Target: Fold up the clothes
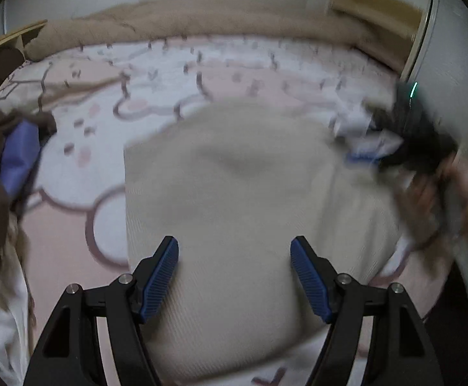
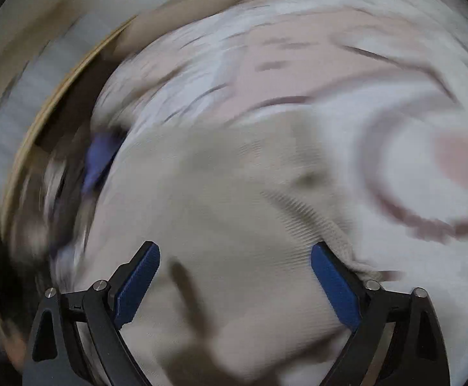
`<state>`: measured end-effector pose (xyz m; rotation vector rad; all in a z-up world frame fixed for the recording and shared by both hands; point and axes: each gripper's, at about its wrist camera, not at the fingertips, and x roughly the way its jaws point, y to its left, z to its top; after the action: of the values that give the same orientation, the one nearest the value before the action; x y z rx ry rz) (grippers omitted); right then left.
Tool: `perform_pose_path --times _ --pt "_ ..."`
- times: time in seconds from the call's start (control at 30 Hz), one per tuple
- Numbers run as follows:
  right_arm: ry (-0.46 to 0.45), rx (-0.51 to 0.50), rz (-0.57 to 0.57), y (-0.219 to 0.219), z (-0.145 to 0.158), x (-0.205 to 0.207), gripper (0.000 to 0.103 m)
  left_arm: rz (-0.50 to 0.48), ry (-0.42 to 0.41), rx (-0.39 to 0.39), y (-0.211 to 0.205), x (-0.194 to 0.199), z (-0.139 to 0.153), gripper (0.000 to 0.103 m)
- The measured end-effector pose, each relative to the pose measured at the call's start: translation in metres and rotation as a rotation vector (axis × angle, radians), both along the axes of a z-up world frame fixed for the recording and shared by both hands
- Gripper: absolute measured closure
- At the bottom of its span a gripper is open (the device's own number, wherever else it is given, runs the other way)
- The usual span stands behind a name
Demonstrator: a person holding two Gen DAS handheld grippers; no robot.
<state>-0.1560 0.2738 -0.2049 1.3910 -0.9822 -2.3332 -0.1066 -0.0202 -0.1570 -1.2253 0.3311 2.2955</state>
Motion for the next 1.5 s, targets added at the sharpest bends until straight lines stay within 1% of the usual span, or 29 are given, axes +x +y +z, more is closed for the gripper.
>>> perform_pose_path --times 0.03,0.07,0.1,0.13,0.2,0.3,0.4,0.43,0.53,0.57,0.6,0.67,0.7,0.8,0.83,0.9,0.93,1.0,1.03,1.07,1.1,1.13,1.2,1.27,1.3,1.33,1.4,1.43,1.5 --pt "-0.013 -0.041 -0.058 0.009 0.001 0.002 0.020 0.002 -0.008 -0.018 0.000 0.004 -0.008 0.030" --pt "-0.002 -0.023 -0.082 0.012 0.010 0.006 0.020 0.015 0.000 -0.046 -0.003 0.003 -0.017 0.030" --pt "0.027 0.026 -0.081 0.010 0.023 0.009 0.020 0.027 0.011 -0.057 -0.005 0.000 -0.021 0.030" --pt "0.056 0.068 -0.056 0.002 0.034 0.012 0.020 0.047 0.022 -0.065 -0.009 -0.005 -0.023 0.029" --pt "0.114 0.144 0.030 -0.023 0.055 0.016 0.020 0.110 0.037 -0.080 -0.019 -0.020 -0.024 0.029" --pt "0.196 0.275 0.215 -0.082 0.076 0.026 0.020 0.207 0.035 -0.065 -0.038 -0.042 -0.020 0.029" --pt "0.223 0.441 0.403 -0.134 0.074 0.019 0.020 0.255 0.054 -0.040 -0.052 -0.048 -0.006 0.030" --pt "0.224 0.484 0.430 -0.144 0.072 0.011 0.020 0.257 0.064 -0.019 -0.055 -0.046 0.002 0.030" --pt "0.210 0.575 0.421 -0.159 0.060 -0.021 0.021 0.222 0.092 0.034 -0.051 -0.037 0.025 0.030" --pt "0.206 0.605 0.418 -0.163 0.056 -0.032 0.021 0.196 0.094 0.044 -0.043 -0.036 0.028 0.030" --pt "0.190 0.613 0.370 -0.155 0.058 -0.043 0.021 0.171 0.096 0.053 -0.034 -0.035 0.030 0.030" --pt "0.142 0.596 0.204 -0.120 0.068 -0.064 0.021 0.119 0.099 0.071 -0.017 -0.032 0.035 0.030" --pt "0.136 0.560 0.129 -0.099 0.075 -0.065 0.021 0.093 0.101 0.080 -0.009 -0.031 0.037 0.030" --pt "0.153 0.389 -0.077 -0.031 0.095 -0.045 0.021 0.015 0.106 0.108 0.016 -0.028 0.044 0.030" --pt "0.164 0.322 -0.093 -0.018 0.098 -0.037 0.021 -0.009 0.106 0.116 0.025 -0.028 0.045 0.030" --pt "0.198 0.175 -0.046 -0.009 0.098 -0.016 0.021 -0.038 0.085 0.128 0.047 -0.036 0.039 0.030" --pt "0.206 0.117 0.003 -0.011 0.095 -0.006 0.021 -0.032 0.085 0.121 0.050 -0.042 0.035 0.030" --pt "0.197 0.050 0.150 -0.032 0.079 0.015 0.021 -0.020 0.083 0.107 0.056 -0.055 0.027 0.030" --pt "0.190 0.027 0.205 -0.041 0.071 0.022 0.021 -0.014 0.083 0.100 0.059 -0.061 0.023 0.030" --pt "0.175 0.006 0.250 -0.049 0.060 0.027 0.021 -0.008 0.082 0.093 0.061 -0.067 0.019 0.030" --pt "0.137 0.011 0.268 -0.054 0.045 0.031 0.021 -0.001 0.081 0.086 0.064 -0.073 0.015 0.030" --pt "0.100 0.025 0.259 -0.054 0.033 0.033 0.021 0.005 0.081 0.079 0.067 -0.079 0.011 0.029" --pt "0.060 0.004 0.199 -0.039 0.015 0.037 0.021 0.017 0.080 0.065 0.073 -0.091 0.004 0.029" --pt "0.035 -0.029 0.123 -0.019 0.002 0.043 0.023 0.029 0.078 0.051 0.079 -0.103 -0.004 0.023" --pt "0.039 -0.049 0.081 -0.006 0.003 0.047 0.023 0.035 0.078 0.044 0.082 -0.109 -0.008 0.017" --pt "0.047 -0.046 0.052 0.003 0.008 0.054 0.023 0.041 0.077 0.036 0.085 -0.116 -0.012 0.015" --pt "0.070 -0.006 0.013 0.014 0.021 0.070 0.023 0.052 0.077 0.025 0.089 -0.125 -0.018 0.014" --pt "0.088 0.014 0.016 0.015 0.027 0.078 0.023 0.052 0.080 0.028 0.085 -0.118 -0.015 0.014" --pt "0.119 0.053 0.074 0.005 0.039 0.098 0.023 0.053 0.085 0.036 0.078 -0.105 -0.008 0.014"
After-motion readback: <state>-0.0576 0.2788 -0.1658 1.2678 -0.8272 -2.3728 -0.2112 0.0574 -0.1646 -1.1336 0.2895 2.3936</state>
